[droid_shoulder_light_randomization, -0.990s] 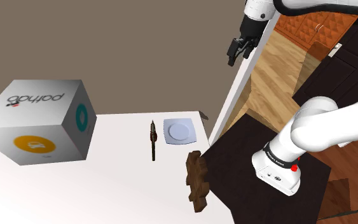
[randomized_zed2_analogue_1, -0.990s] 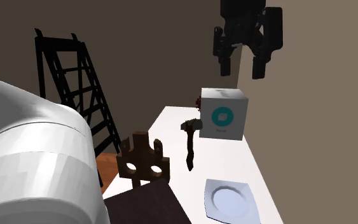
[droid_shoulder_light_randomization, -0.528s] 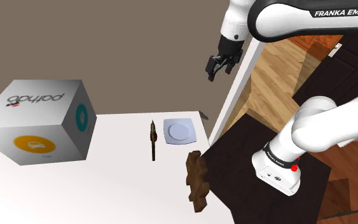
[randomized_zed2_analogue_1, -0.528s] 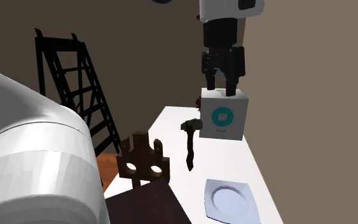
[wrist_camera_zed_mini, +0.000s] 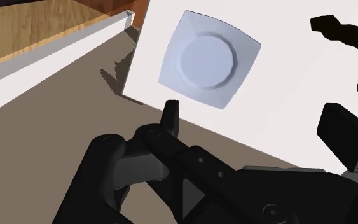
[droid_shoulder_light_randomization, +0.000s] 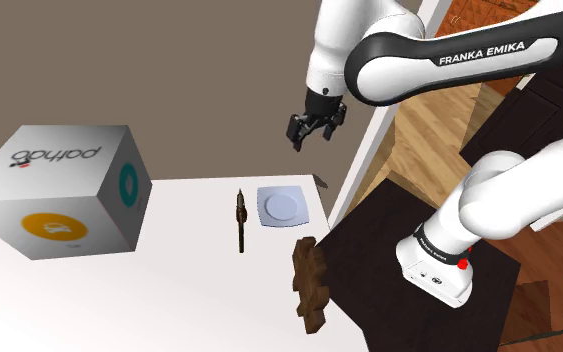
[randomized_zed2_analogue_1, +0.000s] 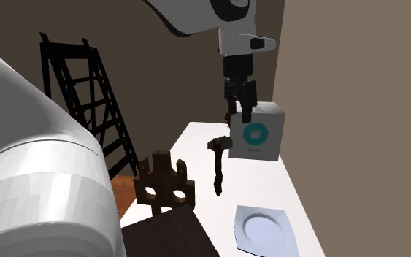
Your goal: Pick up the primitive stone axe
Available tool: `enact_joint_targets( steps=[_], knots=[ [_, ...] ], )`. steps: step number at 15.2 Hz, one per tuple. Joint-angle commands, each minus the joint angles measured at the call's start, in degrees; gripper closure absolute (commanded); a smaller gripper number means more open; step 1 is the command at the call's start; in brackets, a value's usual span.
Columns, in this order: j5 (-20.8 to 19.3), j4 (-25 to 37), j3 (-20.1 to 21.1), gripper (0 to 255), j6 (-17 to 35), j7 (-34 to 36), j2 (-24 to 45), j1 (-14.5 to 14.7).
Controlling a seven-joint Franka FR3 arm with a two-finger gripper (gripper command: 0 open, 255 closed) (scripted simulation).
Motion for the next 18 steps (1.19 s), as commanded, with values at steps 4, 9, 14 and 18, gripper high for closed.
enact_joint_targets(
  steps=[4, 9, 14, 18],
  knots=[
    [-1.29, 3.16, 6.01, 0, 6.34, 9.50, 9.48, -0.18],
    [-6.56, 8.68, 10.95, 0, 11.02, 19.99, 20.64, -0.74],
    [-15.18, 16.38, 13.09, 0, 13.40, 31.55, 33.13, 0.89],
    [-19.31, 19.28, 12.44, 0, 14.89, 36.16, 38.75, 2.78]
  ],
)
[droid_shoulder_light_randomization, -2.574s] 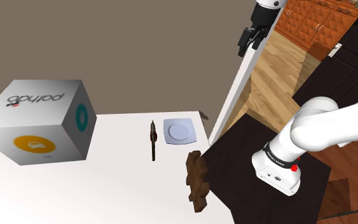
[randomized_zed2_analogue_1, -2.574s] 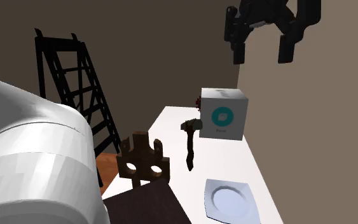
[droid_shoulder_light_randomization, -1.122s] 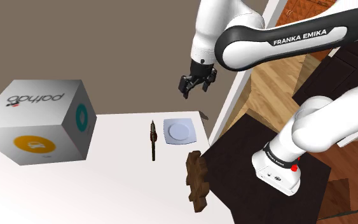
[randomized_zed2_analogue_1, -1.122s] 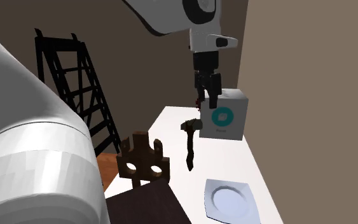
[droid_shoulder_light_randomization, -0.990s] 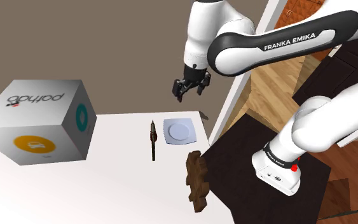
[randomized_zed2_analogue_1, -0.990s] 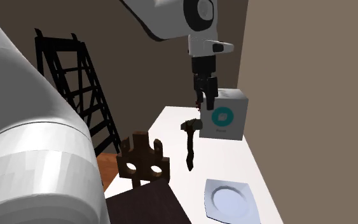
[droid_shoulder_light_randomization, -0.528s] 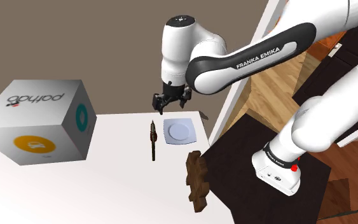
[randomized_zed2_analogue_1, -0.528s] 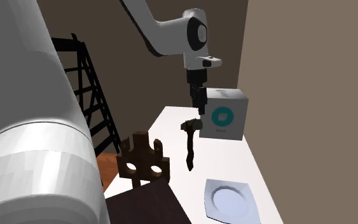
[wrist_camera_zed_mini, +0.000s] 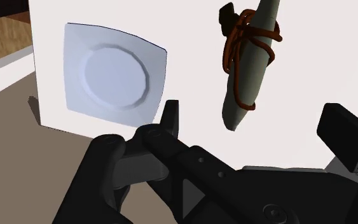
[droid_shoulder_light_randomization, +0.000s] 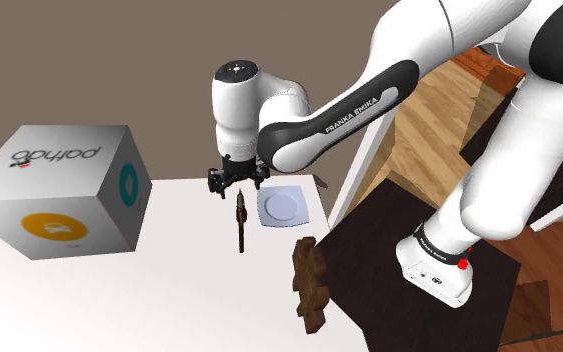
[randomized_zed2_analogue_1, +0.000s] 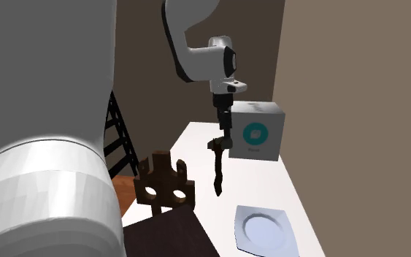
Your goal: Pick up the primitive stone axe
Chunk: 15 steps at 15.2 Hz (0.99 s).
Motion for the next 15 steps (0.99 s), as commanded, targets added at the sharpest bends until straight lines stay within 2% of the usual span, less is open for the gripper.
enact_joint_targets(
  steps=[1, 7, 8, 15],
  knots=[
    [-1.13, 0.02, -0.31, 0, 1.05, 1.05, 1.34, 0.38],
    [-3.41, -0.84, -1.14, 0, 3.83, 2.77, 3.80, 1.01],
    [-3.47, -0.69, -1.17, 255, 3.78, 2.78, 3.92, 1.04],
    [-3.46, -0.70, -1.17, 255, 3.78, 2.79, 3.91, 1.04]
  ],
)
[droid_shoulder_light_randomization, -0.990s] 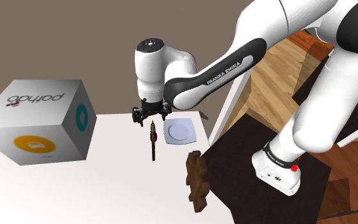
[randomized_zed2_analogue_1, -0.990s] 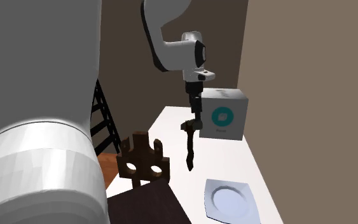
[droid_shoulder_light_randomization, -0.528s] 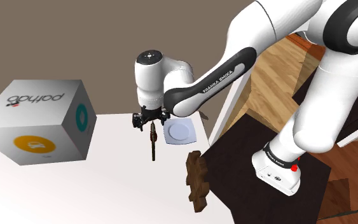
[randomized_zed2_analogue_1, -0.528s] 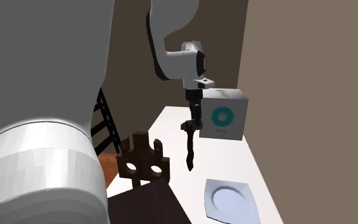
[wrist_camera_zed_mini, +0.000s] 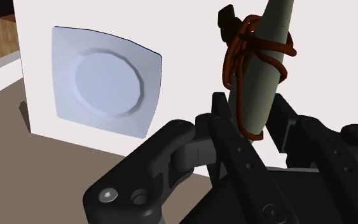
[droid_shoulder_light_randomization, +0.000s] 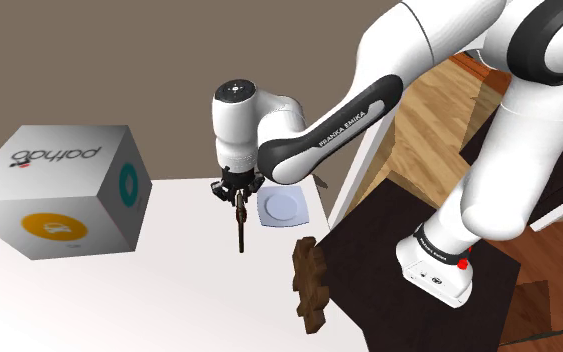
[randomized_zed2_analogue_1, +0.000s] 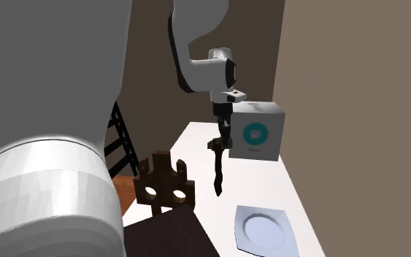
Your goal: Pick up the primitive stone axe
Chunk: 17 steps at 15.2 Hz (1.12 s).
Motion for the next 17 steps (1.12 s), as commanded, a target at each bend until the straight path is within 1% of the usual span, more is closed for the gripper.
enact_joint_targets(
  steps=[1, 2, 17],
  knots=[
    [0.00, -0.02, 0.00, 255, -0.01, 0.00, 0.04, 0.01],
    [0.05, -0.17, 0.02, 255, 0.04, -0.02, -0.08, -0.03],
    [6.68, 3.70, 2.02, 255, -9.47, -5.11, -7.40, -1.66]
  ],
)
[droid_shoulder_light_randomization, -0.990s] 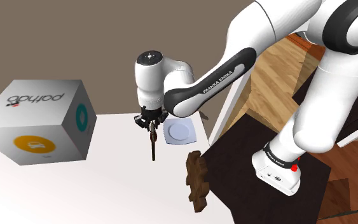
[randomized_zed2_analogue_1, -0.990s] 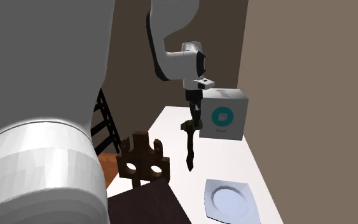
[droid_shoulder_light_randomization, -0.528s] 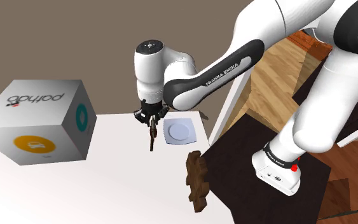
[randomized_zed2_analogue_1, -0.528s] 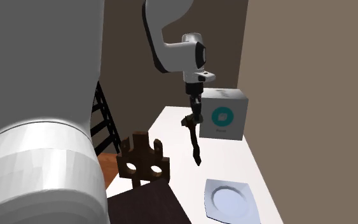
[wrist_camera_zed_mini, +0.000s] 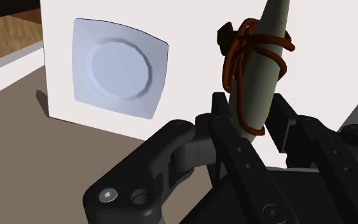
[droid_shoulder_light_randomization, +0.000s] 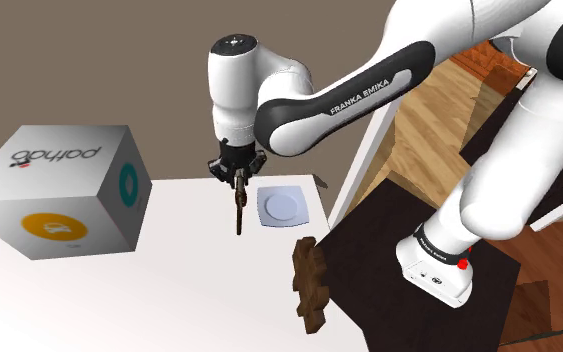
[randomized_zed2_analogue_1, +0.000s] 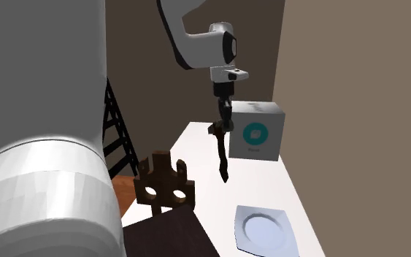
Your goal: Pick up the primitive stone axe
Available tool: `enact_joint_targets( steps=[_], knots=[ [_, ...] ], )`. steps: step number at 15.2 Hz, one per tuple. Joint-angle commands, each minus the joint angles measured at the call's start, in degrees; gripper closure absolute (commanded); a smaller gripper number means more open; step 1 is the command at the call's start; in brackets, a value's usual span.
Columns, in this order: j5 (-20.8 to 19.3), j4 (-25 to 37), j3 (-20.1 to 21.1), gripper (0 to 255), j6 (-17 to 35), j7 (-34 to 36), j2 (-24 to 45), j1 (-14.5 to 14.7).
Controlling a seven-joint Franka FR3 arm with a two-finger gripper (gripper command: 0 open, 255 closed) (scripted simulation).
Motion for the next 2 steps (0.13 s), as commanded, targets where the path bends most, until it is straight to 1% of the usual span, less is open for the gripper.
enact_joint_targets(
  steps=[1, 2],
  knots=[
    [0.49, 0.30, 0.14, 255, -0.78, -0.28, -0.60, -0.04],
    [0.50, 0.30, 0.14, 255, -0.78, -0.28, -0.60, -0.04]
  ],
)
